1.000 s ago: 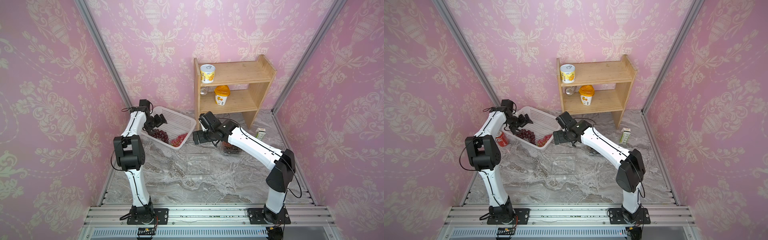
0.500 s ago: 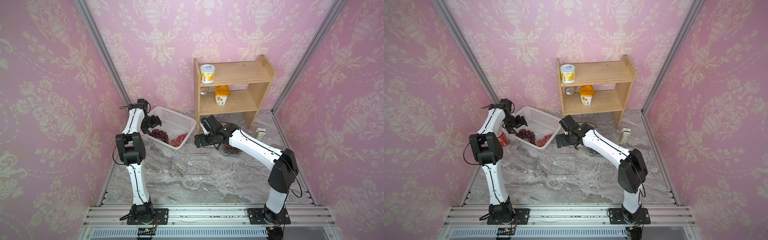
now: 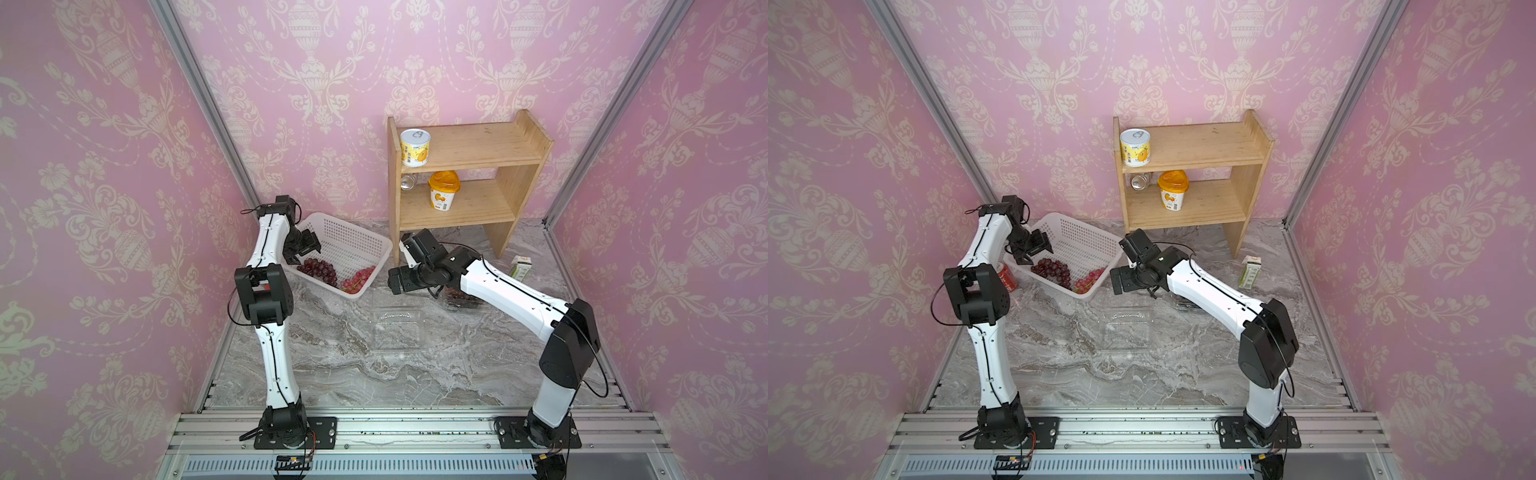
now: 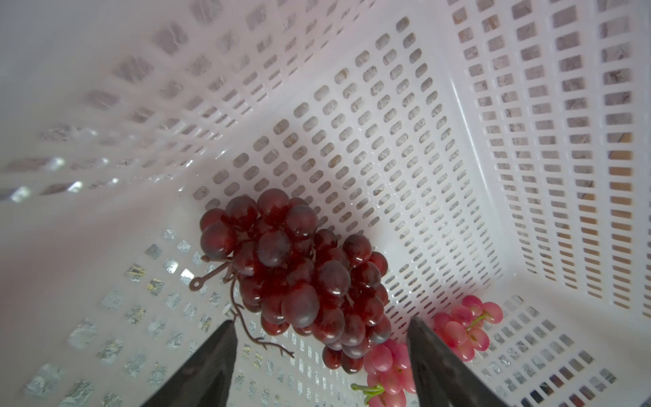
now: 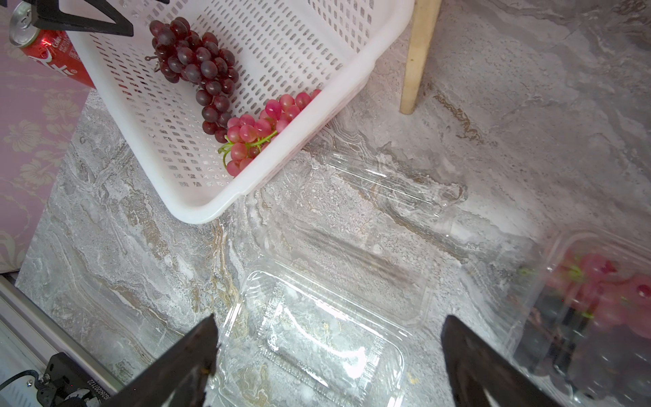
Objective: Pack grapes into containers
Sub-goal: Move the grape to the basket.
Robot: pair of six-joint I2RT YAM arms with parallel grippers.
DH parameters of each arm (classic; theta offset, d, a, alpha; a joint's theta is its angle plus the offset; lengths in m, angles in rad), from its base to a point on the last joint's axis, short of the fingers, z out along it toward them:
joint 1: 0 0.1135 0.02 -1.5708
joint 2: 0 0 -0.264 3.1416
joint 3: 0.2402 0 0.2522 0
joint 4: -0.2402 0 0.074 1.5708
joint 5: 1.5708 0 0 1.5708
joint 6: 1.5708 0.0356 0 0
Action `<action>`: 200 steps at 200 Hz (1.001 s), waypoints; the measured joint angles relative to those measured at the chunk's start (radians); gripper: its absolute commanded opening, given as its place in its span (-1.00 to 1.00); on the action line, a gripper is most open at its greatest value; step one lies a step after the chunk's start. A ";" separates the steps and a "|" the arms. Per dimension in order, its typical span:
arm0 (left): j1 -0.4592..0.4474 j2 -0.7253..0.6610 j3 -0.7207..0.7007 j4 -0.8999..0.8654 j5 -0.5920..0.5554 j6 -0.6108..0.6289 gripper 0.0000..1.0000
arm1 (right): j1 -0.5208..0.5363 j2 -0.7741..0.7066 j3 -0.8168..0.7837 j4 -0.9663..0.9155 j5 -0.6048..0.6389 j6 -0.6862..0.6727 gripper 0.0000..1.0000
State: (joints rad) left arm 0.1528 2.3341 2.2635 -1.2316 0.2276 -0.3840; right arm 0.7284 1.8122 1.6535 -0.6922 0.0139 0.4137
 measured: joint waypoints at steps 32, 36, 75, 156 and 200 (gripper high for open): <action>-0.011 0.008 -0.005 -0.005 -0.007 0.010 0.51 | 0.000 0.000 0.000 0.000 0.000 0.001 1.00; -0.013 0.011 -0.005 -0.005 -0.006 0.010 0.51 | 0.000 0.000 0.000 0.000 0.000 0.001 1.00; -0.044 0.039 -0.019 -0.005 -0.003 0.009 0.53 | 0.000 0.000 -0.006 0.000 0.000 0.001 1.00; -0.069 0.049 -0.060 0.004 0.003 0.009 0.57 | -0.002 0.000 -0.017 0.000 0.000 0.001 1.00; -0.072 0.124 0.059 0.000 0.010 -0.001 0.56 | -0.005 -0.001 -0.024 0.005 0.000 0.001 1.00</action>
State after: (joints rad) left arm 0.0803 2.4584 2.3222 -1.2312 0.2379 -0.3847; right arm 0.7238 1.8114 1.6299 -0.6868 0.0139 0.4149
